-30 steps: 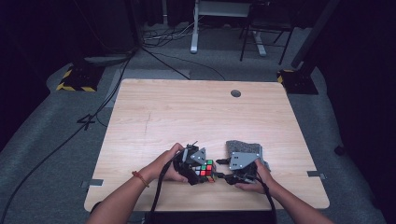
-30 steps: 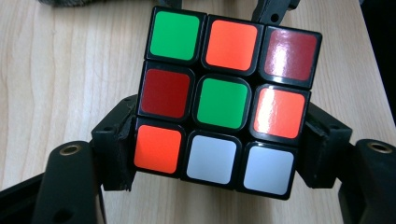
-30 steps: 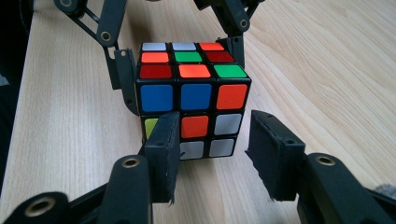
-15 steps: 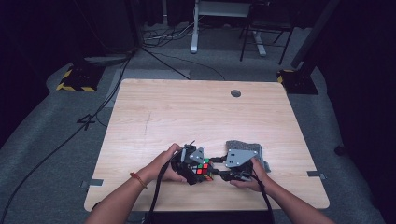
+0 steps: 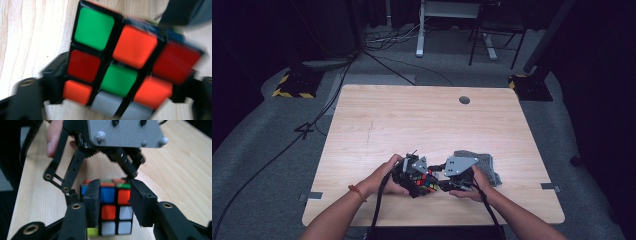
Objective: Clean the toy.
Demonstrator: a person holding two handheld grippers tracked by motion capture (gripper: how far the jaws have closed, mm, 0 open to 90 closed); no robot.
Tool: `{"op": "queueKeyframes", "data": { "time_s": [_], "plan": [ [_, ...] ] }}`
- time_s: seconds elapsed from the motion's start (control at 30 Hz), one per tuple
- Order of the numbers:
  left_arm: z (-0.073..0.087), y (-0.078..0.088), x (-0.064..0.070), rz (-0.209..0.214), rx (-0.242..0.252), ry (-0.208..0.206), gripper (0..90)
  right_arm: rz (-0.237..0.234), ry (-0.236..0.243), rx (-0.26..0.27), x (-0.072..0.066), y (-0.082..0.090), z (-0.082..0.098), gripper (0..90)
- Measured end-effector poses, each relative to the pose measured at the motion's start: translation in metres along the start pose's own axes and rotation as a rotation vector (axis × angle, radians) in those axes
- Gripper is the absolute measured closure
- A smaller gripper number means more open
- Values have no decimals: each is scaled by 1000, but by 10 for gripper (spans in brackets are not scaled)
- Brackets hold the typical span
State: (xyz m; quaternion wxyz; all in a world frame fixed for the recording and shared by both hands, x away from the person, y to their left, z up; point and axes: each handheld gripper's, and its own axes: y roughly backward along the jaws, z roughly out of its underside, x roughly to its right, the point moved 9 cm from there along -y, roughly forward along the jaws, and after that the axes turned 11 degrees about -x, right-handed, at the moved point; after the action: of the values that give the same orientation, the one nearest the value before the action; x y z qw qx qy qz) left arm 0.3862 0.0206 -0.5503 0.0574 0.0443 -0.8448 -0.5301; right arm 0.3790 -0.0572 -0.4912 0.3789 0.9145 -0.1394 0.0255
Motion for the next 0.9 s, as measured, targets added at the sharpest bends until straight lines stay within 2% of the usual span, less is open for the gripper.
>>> {"op": "queueKeyframes", "data": {
  "time_s": [0.07, 0.13, 0.23, 0.33, 0.4, 0.43, 0.47, 0.53, 0.57, 0.63, 0.77, 0.83, 0.9],
  "plan": [
    [1, 0, 0, 13, 1, 0, 314, 12, -22, -7, 4, 2, 1, 542],
    [0, -1, 1, 19, -8, -10, 315, -1, -26, -21, 4, 0, 5, 534],
    [1, -2, 2, 24, -12, -25, 316, -9, -15, -34, 4, 2, 9, 449],
    [3, -2, 1, 26, -11, -26, 317, -58, -23, -44, 3, 6, 18, 389],
    [4, -5, 2, 18, -25, -37, 320, -90, -30, -70, 2, 5, 27, 360],
    [5, -8, 2, 3, -37, -46, 323, -98, -24, -90, 2, 3, 32, 347],
    [5, -8, 3, -5, -29, -47, 329, -97, -21, -108, 1, 1, 37, 338],
    [3, -9, 4, 1, -23, -44, 329, -124, -38, -123, 0, -3, 44, 309],
    [2, -9, 4, 1, -25, -50, 329, -124, -45, -125, 0, -6, 45, 267],
    [1, -9, 4, -3, -17, -46, 328, -127, -47, -144, 2, -11, 49, 280],
    [-3, -9, 4, -6, 10, -37, 316, -128, -50, -147, 3, -15, 49, 284],
    [-6, -6, 3, -12, 29, -17, 243, -129, -54, -138, 3, -15, 48, 319],
    [-8, -2, 3, -24, 49, -8, 208, -124, -43, -127, 1, -14, 46, 339]
  ]
}}
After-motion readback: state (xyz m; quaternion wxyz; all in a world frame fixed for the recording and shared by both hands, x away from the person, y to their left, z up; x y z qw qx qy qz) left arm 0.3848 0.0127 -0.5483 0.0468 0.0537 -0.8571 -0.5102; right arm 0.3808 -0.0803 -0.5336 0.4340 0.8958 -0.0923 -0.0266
